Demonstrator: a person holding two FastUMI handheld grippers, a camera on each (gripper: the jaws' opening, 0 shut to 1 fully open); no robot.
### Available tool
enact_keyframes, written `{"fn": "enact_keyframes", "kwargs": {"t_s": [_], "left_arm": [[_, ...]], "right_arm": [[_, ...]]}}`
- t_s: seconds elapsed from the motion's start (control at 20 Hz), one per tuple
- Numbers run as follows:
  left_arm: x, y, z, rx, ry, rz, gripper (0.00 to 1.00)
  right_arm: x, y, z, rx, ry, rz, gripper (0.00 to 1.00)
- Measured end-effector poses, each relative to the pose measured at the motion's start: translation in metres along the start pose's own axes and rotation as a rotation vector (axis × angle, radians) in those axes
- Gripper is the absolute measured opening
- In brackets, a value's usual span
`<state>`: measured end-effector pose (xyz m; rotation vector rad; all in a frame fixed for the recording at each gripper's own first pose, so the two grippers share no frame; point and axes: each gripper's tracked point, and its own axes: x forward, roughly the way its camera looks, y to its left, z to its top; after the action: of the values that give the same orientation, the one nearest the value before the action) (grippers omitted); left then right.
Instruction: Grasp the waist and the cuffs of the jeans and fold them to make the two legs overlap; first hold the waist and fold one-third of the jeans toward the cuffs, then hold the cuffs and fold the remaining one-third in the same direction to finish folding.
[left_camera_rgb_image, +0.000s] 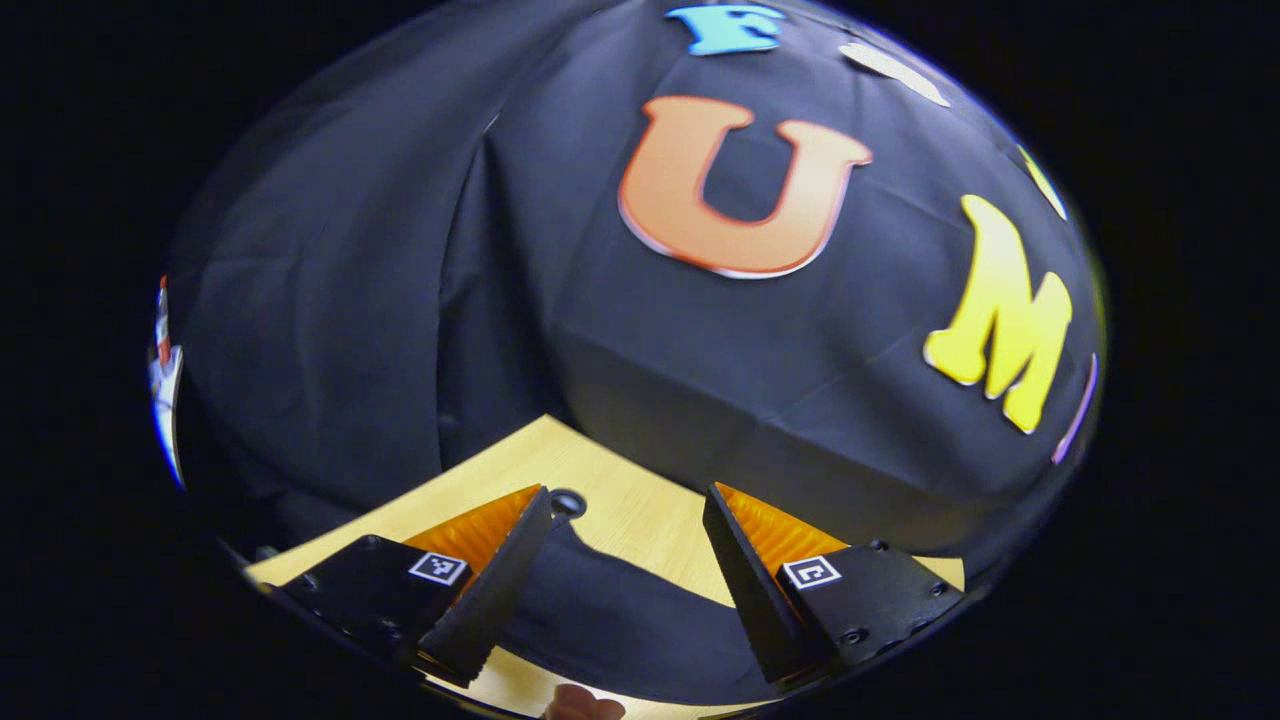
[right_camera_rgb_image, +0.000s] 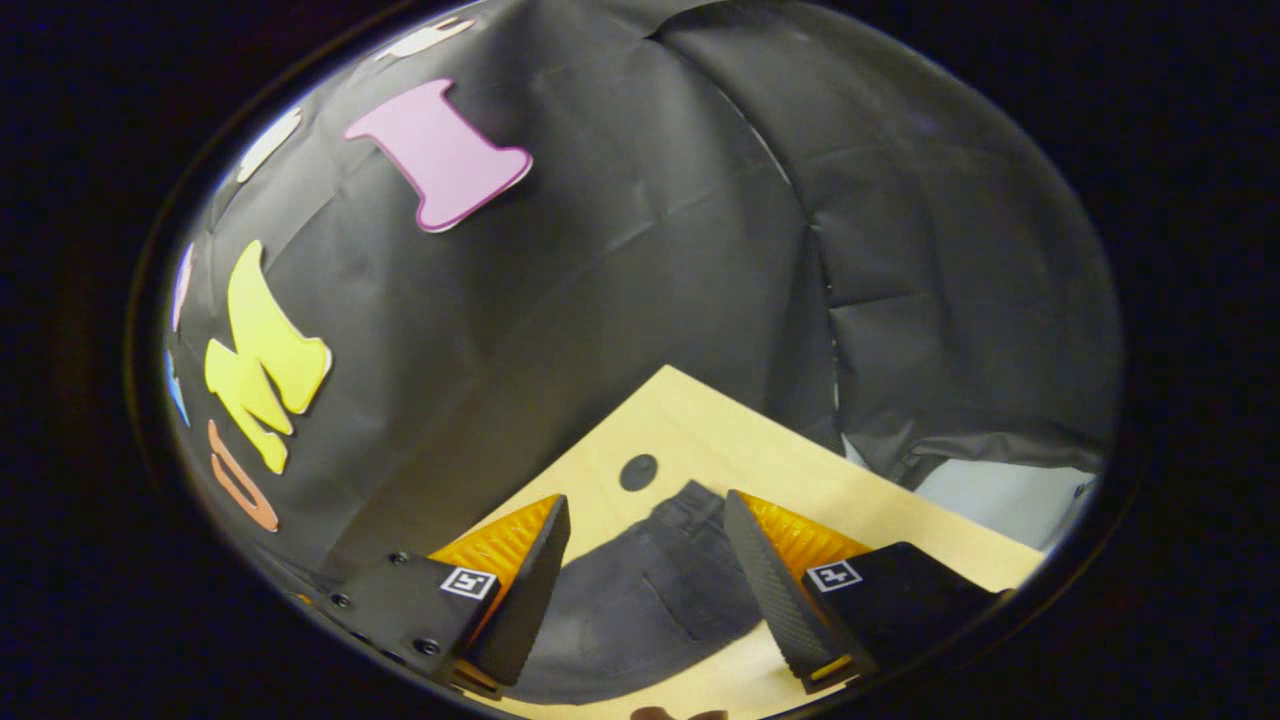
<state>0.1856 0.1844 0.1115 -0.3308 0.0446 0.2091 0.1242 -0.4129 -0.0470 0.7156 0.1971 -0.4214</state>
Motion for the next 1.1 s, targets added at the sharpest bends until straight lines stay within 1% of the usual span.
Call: {"fn": "enact_keyframes", "kwargs": {"t_s": [0.2,0.3,0.4,0.55,0.7,0.8,0.9,0.95,1.05,1.1], "left_arm": [[-0.046,-0.032,0.008,0.087,-0.060,-0.079,0.99],[-0.072,-0.047,0.007,0.149,-0.099,-0.106,0.99],[-0.094,-0.065,0.004,0.210,-0.128,-0.135,0.99],[-0.121,-0.087,-0.004,0.267,-0.138,-0.183,0.98],[-0.145,-0.108,-0.012,0.344,-0.161,-0.221,1.00],[-0.156,-0.122,-0.018,0.357,-0.155,-0.258,0.98],[-0.163,-0.133,-0.024,0.356,-0.148,-0.281,0.98],[-0.165,-0.136,-0.026,0.360,-0.147,-0.288,0.98],[-0.167,-0.137,-0.028,0.362,-0.137,-0.300,0.99],[-0.168,-0.138,-0.029,0.358,-0.130,-0.306,0.99]], "right_arm": [[-0.003,-0.049,-0.026,0.120,0.085,-0.074,0.96],[0.000,-0.063,-0.047,0.175,0.144,-0.094,0.96],[0.008,-0.066,-0.064,0.225,0.183,-0.100,0.96],[0.014,-0.060,-0.079,0.299,0.223,-0.084,0.96],[0.023,-0.056,-0.094,0.312,0.255,-0.071,0.96],[0.026,-0.055,-0.093,0.320,0.233,-0.067,0.97],[0.029,-0.057,-0.096,0.374,0.210,-0.077,0.96],[0.033,-0.061,-0.098,0.402,0.206,-0.092,0.84],[0.038,-0.060,-0.099,0.490,0.209,-0.046,0.60],[0.039,-0.058,-0.102,0.514,0.221,-0.027,0.58]]}}
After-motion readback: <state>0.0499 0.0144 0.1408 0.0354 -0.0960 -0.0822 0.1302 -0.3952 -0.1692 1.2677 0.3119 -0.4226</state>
